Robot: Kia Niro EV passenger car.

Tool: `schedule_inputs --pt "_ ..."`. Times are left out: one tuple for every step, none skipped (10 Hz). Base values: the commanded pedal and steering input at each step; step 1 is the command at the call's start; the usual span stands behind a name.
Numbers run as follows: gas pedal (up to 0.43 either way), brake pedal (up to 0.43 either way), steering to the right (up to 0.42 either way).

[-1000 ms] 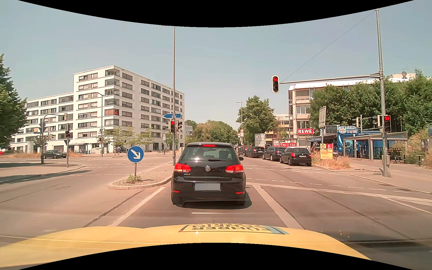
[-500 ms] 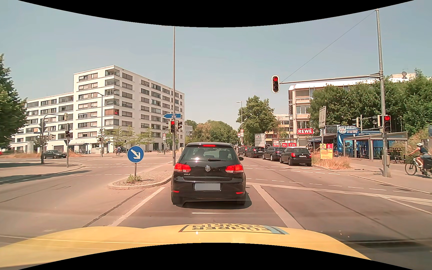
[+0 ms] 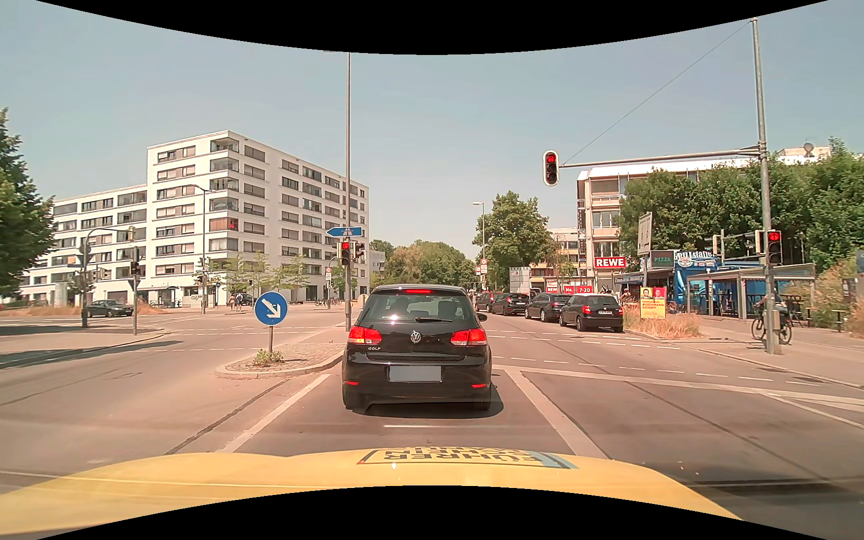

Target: Follow the waypoints while adhering to traffic rules and regulations

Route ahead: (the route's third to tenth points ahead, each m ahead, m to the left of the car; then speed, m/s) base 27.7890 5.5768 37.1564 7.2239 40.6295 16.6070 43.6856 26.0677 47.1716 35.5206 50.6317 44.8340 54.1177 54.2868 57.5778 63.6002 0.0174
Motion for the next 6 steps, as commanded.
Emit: schedule_inputs --pt "0.0 0.171 0.003" --pt "0.0 0.171 0.002" --pt "0.0 0.171 0.002" --pt "0.0 0.177 0.002" --pt "0.0 0.177 0.002" --pt "0.0 0.177 0.002"
